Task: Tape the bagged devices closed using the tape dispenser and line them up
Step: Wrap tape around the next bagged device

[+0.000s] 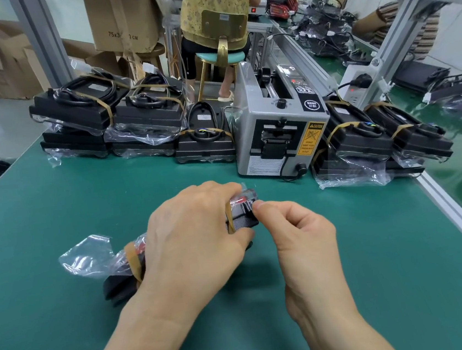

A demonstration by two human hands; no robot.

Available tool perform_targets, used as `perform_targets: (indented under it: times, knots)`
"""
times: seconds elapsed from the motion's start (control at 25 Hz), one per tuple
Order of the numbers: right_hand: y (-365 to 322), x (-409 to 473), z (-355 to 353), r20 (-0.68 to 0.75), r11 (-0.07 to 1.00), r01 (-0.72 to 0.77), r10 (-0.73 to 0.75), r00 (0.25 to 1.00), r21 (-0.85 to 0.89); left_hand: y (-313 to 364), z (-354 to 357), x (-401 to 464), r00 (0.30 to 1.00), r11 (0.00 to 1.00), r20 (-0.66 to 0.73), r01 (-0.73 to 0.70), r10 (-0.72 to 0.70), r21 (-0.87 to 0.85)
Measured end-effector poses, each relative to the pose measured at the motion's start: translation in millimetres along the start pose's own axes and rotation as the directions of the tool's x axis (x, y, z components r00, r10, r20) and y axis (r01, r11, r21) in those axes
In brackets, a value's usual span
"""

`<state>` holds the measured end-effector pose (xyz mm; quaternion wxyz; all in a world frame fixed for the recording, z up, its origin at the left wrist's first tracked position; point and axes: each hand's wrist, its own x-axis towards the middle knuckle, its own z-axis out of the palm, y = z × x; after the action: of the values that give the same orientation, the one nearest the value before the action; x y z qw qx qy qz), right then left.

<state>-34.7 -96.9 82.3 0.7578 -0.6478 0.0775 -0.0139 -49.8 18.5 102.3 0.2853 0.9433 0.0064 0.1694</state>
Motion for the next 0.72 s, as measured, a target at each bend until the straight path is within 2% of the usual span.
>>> perform_targets:
  times: [0.12, 0.28, 0.72]
  knots:
    - [0.7, -0.2, -0.1, 0.009, 1.0, 0.005, -0.005, 1.0, -0.012, 1.6, -1.8, -1.7, 1.0, 1.0, -0.012, -0.01, 0.01, -0.009]
    - [1.3, 0.2, -1.0, 0.029, 0.999, 0.018, -0.017, 0.999, -0.026, 2.1, -2.8, 0.3, 0.999, 0.994, -0.03, 0.023, -0.027, -0.109]
    - [2.9, 1.4, -4.9, 0.04, 0.986, 0.105, -0.101, 0.994, -0.13, 7.3, 2.2, 3.6, 0.988, 0.987, -0.092, 0.112, -0.123, -0.118]
